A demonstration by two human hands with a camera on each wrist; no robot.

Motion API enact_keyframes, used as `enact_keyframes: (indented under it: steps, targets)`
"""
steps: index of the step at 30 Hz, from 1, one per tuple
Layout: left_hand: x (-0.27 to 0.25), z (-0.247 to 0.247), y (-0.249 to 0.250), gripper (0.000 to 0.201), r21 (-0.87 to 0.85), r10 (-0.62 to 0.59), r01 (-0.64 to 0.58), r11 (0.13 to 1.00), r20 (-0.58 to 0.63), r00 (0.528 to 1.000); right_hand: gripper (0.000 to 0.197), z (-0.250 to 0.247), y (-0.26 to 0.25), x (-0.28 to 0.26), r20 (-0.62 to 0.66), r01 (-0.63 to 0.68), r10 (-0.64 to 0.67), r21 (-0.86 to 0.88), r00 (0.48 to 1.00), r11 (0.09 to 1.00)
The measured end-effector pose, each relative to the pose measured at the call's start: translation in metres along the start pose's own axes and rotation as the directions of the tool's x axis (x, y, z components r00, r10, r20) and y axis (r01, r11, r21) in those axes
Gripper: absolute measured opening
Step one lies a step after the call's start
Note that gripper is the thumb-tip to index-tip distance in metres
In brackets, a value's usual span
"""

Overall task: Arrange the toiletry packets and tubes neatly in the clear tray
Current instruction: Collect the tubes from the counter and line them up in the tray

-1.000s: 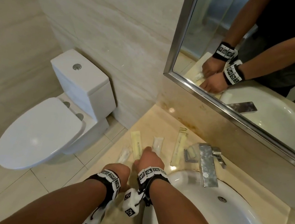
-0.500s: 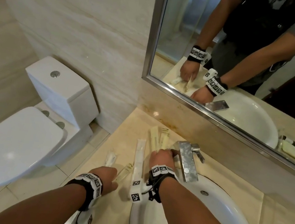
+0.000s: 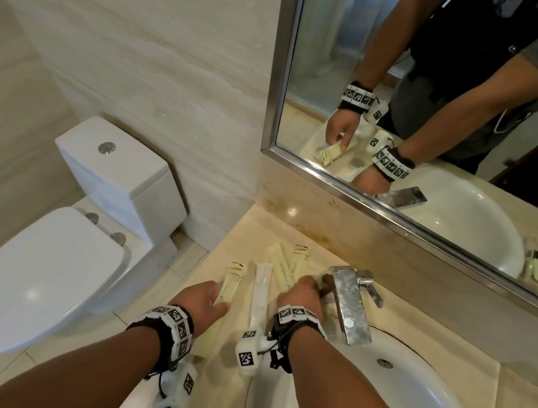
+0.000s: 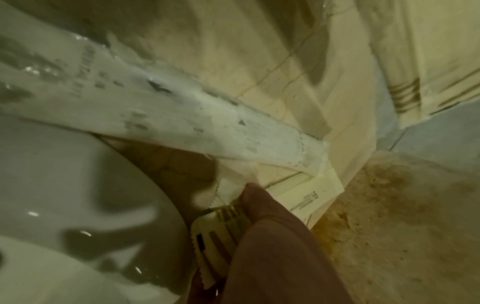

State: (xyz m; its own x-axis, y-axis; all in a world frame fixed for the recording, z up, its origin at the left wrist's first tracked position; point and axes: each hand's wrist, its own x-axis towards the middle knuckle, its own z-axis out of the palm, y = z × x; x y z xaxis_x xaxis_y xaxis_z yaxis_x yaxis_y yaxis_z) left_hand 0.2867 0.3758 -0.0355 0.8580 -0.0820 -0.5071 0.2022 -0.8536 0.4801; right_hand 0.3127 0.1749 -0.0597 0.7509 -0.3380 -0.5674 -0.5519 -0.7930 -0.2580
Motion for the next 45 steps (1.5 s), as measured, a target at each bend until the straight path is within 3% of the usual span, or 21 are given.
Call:
enact_keyframes:
  steps: [2,3,5,7,10,12,15,18,21,27,33,36,39,41,45]
  targets:
    - [0.001,0.000,0.003,0.033,-0.018,-0.022,0.022,1.000,-0.001,1.000,0.037,0.006,0.003,0.004,0.170,-0.119,0.101,0.104,0.980,0.987]
    - [0.001,-0.001,0.005,0.033,-0.019,-0.026,0.026,0.999,0.001,1.000,0.037,0.008,0.006,0.002,0.114,-0.110,0.106,0.029,0.988,0.994]
    - [0.000,-0.002,0.008,0.033,-0.020,-0.024,0.024,1.000,-0.002,1.000,0.026,-0.001,0.002,-0.002,0.083,-0.144,0.134,0.125,0.987,0.982]
    - [-0.001,-0.005,0.011,0.032,-0.024,-0.014,0.014,1.000,-0.012,1.000,0.021,-0.005,0.001,-0.006,0.021,-0.099,0.097,0.140,0.995,0.985]
    - [0.001,-0.011,0.014,0.031,-0.020,-0.016,0.016,1.000,-0.012,1.000,0.027,0.001,0.003,-0.010,-0.043,-0.050,0.064,0.270,0.997,0.962]
    - [0.001,-0.016,0.020,0.031,-0.037,-0.030,0.029,0.999,-0.025,0.999,0.030,-0.003,0.003,-0.023,-0.074,0.055,-0.026,0.425,0.997,0.903]
    - [-0.005,-0.024,0.037,0.026,-0.139,-0.004,-0.002,0.990,-0.045,0.999,0.018,-0.014,0.006,-0.043,-0.042,0.188,-0.207,0.621,0.977,0.761]
    - [-0.014,-0.030,0.058,0.022,-0.365,0.071,-0.069,0.928,-0.007,0.997,0.032,-0.023,0.014,-0.063,0.016,0.264,-0.371,0.674,0.929,0.690]
    - [-0.030,-0.036,0.073,0.029,-0.531,0.108,-0.056,0.845,0.068,0.992,0.048,-0.034,0.023,-0.083,0.024,0.316,-0.426,0.635,0.904,0.705]
    - [-0.053,-0.034,0.101,0.038,-0.650,0.202,-0.066,0.757,0.136,0.970,0.043,-0.063,0.050,-0.122,0.002,0.280,-0.372,0.653,0.928,0.703]
    - [-0.082,-0.015,0.135,0.036,-0.637,0.302,-0.138,0.759,0.157,0.940,0.039,-0.075,0.088,-0.157,-0.037,0.225,-0.329,0.801,0.944,0.555]
    - [-0.097,-0.003,0.155,0.035,-0.560,0.351,-0.187,0.807,0.202,0.914,0.040,-0.081,0.119,-0.173,-0.057,0.216,-0.283,0.790,0.957,0.573]
    - [-0.111,0.012,0.178,0.026,-0.386,0.397,-0.284,0.878,0.253,0.882,0.045,-0.089,0.154,-0.186,-0.072,0.218,-0.241,0.720,0.968,0.659]
    - [-0.121,0.025,0.202,0.037,-0.365,0.409,-0.294,0.883,0.293,0.864,0.039,-0.098,0.185,-0.196,-0.088,0.221,-0.216,0.646,0.972,0.730]
    - [-0.132,0.055,0.242,0.061,-0.488,0.373,-0.213,0.846,0.257,0.891,0.034,-0.117,0.239,-0.215,-0.074,0.206,-0.194,0.446,0.978,0.871]
